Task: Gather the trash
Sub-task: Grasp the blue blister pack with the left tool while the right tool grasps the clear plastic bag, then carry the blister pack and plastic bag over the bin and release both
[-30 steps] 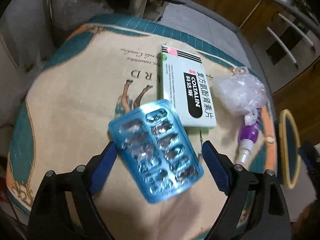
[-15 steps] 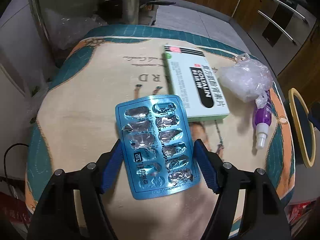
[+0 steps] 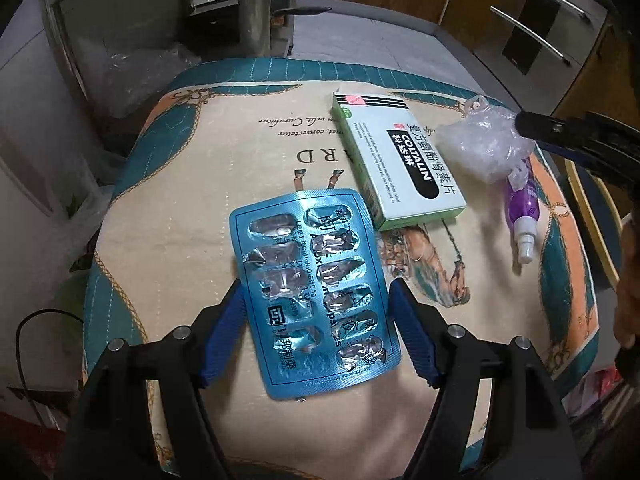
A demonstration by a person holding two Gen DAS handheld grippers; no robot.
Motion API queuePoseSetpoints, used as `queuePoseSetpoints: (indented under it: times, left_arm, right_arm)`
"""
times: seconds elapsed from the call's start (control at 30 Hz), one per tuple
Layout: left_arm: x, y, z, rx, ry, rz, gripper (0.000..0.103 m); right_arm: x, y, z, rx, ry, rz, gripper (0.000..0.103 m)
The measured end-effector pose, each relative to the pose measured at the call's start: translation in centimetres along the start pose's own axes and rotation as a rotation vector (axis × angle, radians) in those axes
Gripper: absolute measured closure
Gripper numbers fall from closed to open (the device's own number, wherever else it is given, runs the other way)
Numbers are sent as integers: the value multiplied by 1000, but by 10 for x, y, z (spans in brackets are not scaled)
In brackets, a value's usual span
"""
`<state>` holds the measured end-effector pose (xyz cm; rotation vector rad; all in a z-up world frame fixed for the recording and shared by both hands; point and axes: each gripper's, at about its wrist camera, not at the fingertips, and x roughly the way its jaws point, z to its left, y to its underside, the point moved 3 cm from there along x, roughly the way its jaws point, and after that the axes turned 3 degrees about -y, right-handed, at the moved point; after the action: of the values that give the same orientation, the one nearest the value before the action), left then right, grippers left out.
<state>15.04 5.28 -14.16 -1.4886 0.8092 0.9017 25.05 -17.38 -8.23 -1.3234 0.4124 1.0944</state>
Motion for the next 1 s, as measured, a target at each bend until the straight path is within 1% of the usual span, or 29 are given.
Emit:
queuePoseSetpoints:
  times: [0.07,0.1,0.13,0.17,0.23,0.43,0.57,0.73,0.83,1.0]
  left_arm:
    - [2,1,1,5,-9,3,31]
    - [3,0,1,5,-13,5,31]
    - [4,1,2,2,-11,8,31]
    - [5,1,2,-1,-9,11,31]
    - [6,0,1,-6,1,7,32]
    - [-1,-3,-1,-8,20,-21,33]
    - [-14,-7,4,-34,29,-66,33]
    - [-37,-18,8,-68,68,-139,33]
    - [-53,-27,3,-68,94,-194,33]
    - [-70,-36,-20,-36,143,-241,33]
  right_arm:
    - [7,2,0,-15,5,12,58]
    - [9,4,0,-21,5,20,74]
    - [11,6,0,-23,6,26,86]
    - [10,7,0,-24,4,23,89]
    - [5,8,0,-27,-8,9,99]
    - [-19,7,0,-9,-46,-53,100]
    - [-36,5,-2,13,-64,-88,101]
    - [-67,2,-9,33,-74,-146,101]
    - [-84,5,-16,43,-72,-172,101]
    - [-111,13,-31,65,-56,-205,101]
